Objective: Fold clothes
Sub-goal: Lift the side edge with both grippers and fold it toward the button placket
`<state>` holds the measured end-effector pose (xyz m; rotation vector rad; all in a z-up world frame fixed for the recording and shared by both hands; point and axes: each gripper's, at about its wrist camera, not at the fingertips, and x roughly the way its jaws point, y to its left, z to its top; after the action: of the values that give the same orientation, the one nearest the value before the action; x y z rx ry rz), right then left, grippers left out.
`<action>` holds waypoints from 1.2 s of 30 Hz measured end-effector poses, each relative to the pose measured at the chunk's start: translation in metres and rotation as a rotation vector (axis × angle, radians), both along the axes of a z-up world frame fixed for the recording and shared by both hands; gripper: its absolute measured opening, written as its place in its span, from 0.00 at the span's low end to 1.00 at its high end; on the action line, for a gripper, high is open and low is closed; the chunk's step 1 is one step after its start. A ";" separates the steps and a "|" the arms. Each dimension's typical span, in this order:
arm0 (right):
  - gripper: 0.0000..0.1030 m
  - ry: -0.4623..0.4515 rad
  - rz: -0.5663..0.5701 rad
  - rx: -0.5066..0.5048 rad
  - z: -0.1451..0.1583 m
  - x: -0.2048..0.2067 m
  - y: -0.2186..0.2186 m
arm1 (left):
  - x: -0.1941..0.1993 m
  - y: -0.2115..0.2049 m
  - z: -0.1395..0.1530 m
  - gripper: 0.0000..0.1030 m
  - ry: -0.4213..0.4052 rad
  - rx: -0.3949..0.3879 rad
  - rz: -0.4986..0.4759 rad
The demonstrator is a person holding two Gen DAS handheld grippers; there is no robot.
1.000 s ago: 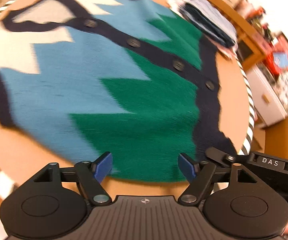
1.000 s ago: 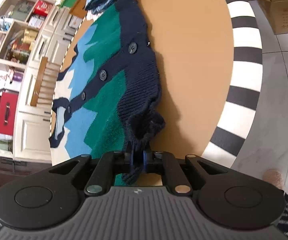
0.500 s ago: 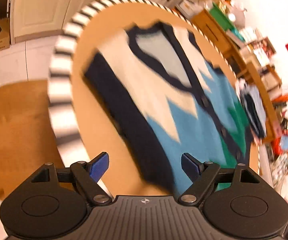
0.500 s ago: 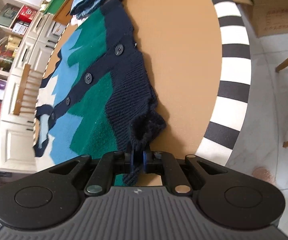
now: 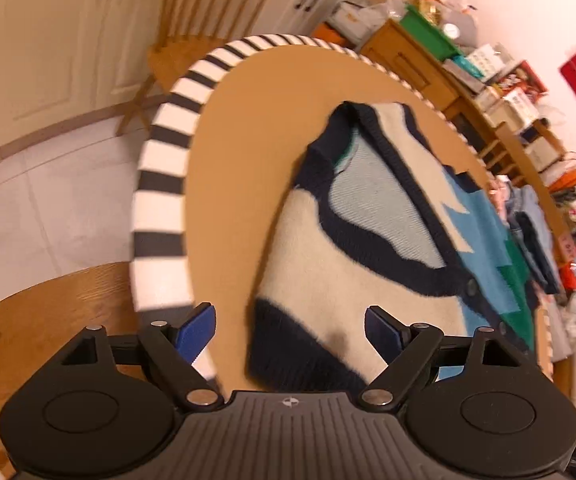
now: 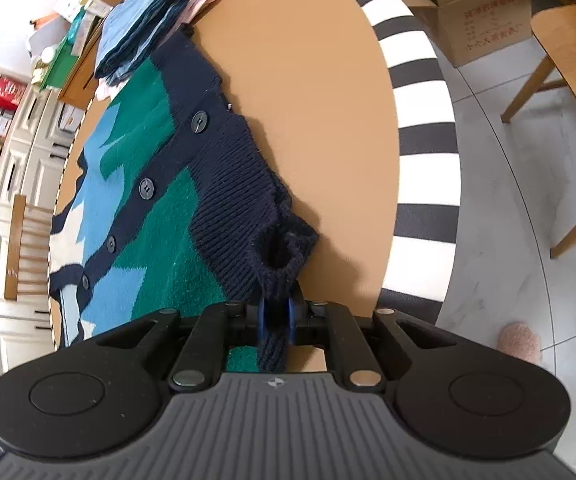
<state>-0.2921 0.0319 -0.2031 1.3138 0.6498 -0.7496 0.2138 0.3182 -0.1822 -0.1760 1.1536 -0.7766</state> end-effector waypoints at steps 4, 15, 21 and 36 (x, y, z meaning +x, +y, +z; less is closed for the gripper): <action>0.11 0.007 -0.007 -0.001 0.001 0.003 0.001 | 0.006 -0.015 -0.009 0.55 0.083 -0.050 -0.075; 0.11 -0.004 -0.020 0.001 0.001 0.003 0.001 | -0.004 -0.034 -0.009 0.06 0.017 0.141 -0.169; 0.11 0.003 0.006 -0.035 0.007 0.006 0.002 | -0.031 -0.072 0.019 0.06 -0.185 0.337 -0.298; 0.09 0.006 0.051 -0.122 0.035 0.003 0.003 | -0.042 -0.052 0.040 0.06 -0.210 0.323 -0.298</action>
<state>-0.2896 0.0344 -0.1681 1.1798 0.6310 -0.7405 0.1722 0.2662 -0.1420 0.3463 1.0995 -0.8351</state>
